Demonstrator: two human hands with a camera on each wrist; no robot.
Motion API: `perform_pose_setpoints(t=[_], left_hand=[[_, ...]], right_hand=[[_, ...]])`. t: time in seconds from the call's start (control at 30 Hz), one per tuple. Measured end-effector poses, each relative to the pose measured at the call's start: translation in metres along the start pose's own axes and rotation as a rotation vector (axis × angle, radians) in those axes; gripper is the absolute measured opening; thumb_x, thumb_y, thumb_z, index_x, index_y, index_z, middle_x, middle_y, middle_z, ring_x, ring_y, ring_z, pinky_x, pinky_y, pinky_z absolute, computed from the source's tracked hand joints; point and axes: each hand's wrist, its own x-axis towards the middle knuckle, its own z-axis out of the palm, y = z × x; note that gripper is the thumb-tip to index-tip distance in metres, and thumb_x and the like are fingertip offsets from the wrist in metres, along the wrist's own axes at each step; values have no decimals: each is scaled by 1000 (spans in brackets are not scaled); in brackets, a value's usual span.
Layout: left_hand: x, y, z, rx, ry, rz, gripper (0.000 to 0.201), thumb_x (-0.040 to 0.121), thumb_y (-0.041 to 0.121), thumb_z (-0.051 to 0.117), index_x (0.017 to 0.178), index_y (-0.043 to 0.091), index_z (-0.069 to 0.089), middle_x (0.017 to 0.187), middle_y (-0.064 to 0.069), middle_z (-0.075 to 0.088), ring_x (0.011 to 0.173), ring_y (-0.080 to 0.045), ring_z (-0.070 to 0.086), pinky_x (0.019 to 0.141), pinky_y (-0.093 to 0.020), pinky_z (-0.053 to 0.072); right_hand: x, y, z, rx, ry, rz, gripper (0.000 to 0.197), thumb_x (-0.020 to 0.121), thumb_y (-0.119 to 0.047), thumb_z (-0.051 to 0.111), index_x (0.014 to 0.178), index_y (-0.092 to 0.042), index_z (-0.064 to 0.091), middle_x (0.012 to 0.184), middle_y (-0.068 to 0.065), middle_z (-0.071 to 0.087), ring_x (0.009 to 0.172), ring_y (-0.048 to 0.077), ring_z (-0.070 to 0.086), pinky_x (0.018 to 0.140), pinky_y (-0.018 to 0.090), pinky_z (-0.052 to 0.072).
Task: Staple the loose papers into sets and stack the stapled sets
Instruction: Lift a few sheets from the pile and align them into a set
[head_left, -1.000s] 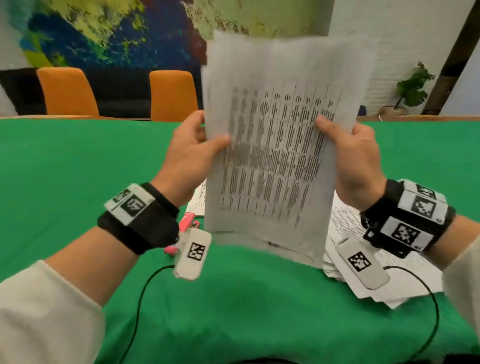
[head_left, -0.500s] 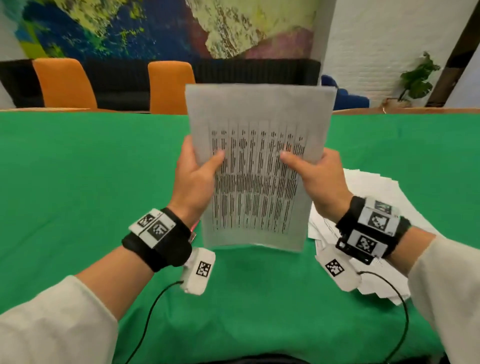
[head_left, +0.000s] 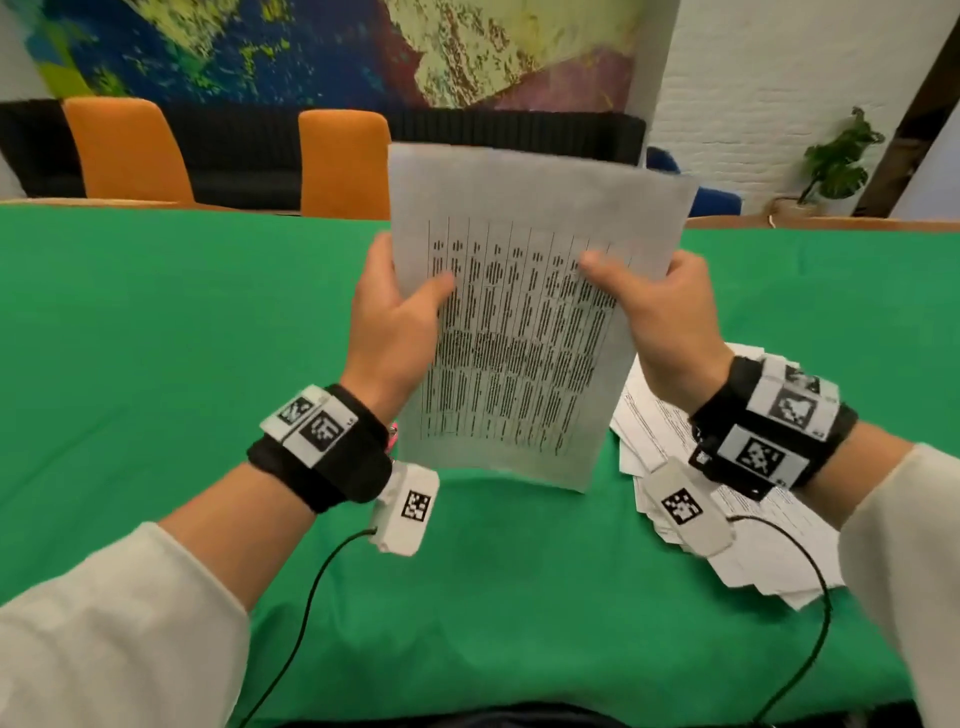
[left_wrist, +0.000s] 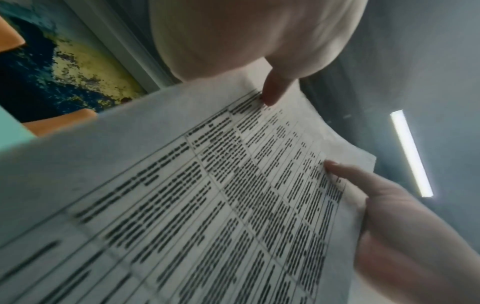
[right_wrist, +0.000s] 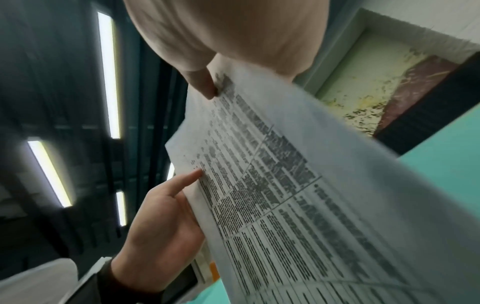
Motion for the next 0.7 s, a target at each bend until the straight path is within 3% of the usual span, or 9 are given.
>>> perform_pose_setpoints(t=[0.17, 0.37, 0.57, 0.7], left_hand=[[18, 20, 0, -32, -12, 47, 31, 95, 4, 60, 125, 8, 55, 119, -6, 73, 107, -19, 73, 89, -40, 62], [-21, -20, -4, -29, -34, -137, 47, 89, 20, 64, 135, 14, 59, 125, -1, 74, 115, -19, 71, 103, -50, 56], [10, 4, 1, -79, 4, -67, 37, 96, 7, 61, 133, 5, 59, 124, -6, 74, 113, -21, 72, 100, -48, 58], [-2, -12, 0, -48, -18, -118, 41, 93, 12, 62, 134, 6, 59, 125, -5, 74, 115, -21, 72, 103, -49, 56]], right_hand=[[16, -21, -1, 45, 83, -76, 11, 95, -12, 75, 106, -13, 72, 100, 2, 80, 96, 23, 77, 82, 38, 63], [-12, 15, 2, -12, 14, 134, 14, 95, -14, 73, 108, -17, 73, 103, 3, 80, 95, 22, 78, 85, 45, 64], [9, -11, 6, 78, 23, 28, 14, 96, -11, 73, 110, -12, 72, 109, 9, 79, 101, 26, 77, 86, 42, 63], [3, 6, 4, 19, 13, 58, 16, 94, -12, 74, 109, -16, 73, 108, 6, 79, 100, 23, 77, 87, 42, 63]])
